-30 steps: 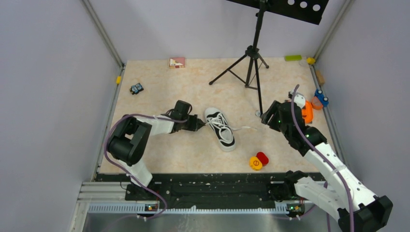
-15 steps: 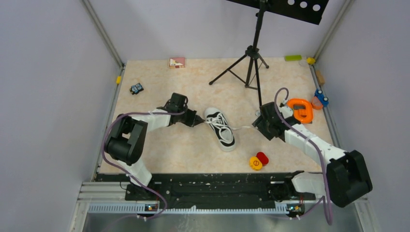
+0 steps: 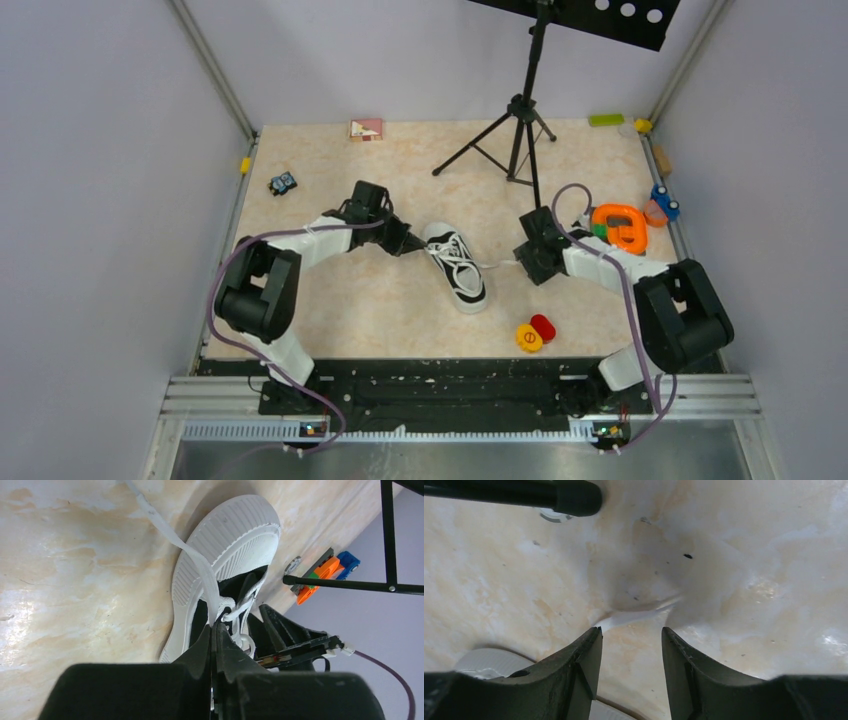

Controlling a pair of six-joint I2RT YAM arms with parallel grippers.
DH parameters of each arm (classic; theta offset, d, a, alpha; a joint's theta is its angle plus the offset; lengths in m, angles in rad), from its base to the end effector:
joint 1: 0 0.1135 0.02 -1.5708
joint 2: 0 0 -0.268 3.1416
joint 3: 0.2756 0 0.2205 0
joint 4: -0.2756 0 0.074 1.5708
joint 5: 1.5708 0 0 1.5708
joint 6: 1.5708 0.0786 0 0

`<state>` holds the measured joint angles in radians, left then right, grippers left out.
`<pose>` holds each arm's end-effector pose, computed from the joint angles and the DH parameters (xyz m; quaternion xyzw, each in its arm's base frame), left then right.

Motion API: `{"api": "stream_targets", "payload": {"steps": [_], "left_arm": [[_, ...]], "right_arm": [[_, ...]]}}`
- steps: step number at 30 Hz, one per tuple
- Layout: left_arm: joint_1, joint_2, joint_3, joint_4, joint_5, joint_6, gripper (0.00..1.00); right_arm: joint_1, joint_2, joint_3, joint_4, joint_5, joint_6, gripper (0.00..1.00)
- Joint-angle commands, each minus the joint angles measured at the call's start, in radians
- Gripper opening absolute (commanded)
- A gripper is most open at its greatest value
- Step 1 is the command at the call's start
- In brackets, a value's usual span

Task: Tie the shoes
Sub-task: Tie the shoelace on the shoe.

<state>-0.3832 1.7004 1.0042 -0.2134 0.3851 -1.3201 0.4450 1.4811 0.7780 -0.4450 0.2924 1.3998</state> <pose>0.3099 -0.1568 0.1733 -0.3637 0.8564 -0.3589 0.0737 0.2425 0.0906 0.1529 0.4716 0.8451 0.0794 0.2389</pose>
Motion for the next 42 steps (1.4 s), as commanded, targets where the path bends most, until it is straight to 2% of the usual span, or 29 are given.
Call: {"api": "stream_targets", "payload": {"steps": [1,8,13,14,15,16,17,22,27,31,42], "left_arm": [[0.010,0.023,0.030,-0.012,0.043,0.067,0.00],[0.025,0.035,0.034,-0.010,0.060,0.081,0.00],[0.042,0.027,0.034,-0.017,0.061,0.095,0.00],[0.045,0.027,0.033,-0.018,0.063,0.097,0.00],[0.048,0.027,0.033,-0.017,0.066,0.099,0.00],[0.049,0.027,0.034,-0.017,0.069,0.099,0.00],[0.051,0.026,0.034,-0.016,0.074,0.100,0.00],[0.074,0.034,0.069,-0.027,0.121,0.188,0.00],[0.097,0.072,0.171,-0.146,0.197,0.345,0.00],[0.098,0.016,0.174,-0.167,0.216,0.392,0.00],[0.098,-0.111,0.136,-0.422,0.198,0.637,0.00]], "right_arm": [[0.011,0.036,0.078,0.026,0.059,0.062,0.49],[0.016,0.171,0.184,-0.033,0.038,0.069,0.44],[0.024,0.207,0.220,-0.062,0.046,0.103,0.41],[0.024,0.212,0.228,-0.065,0.051,0.103,0.37],[0.024,0.217,0.237,-0.072,0.057,0.100,0.27],[0.023,0.222,0.246,-0.076,0.061,0.097,0.08],[0.023,0.227,0.249,-0.072,0.059,0.091,0.00],[0.023,0.151,0.252,-0.066,0.098,0.058,0.00],[0.011,0.001,0.240,-0.124,0.222,0.002,0.00],[0.002,-0.123,0.191,-0.126,0.270,-0.062,0.00],[0.001,-0.344,0.113,-0.198,0.397,-0.180,0.00]]}}
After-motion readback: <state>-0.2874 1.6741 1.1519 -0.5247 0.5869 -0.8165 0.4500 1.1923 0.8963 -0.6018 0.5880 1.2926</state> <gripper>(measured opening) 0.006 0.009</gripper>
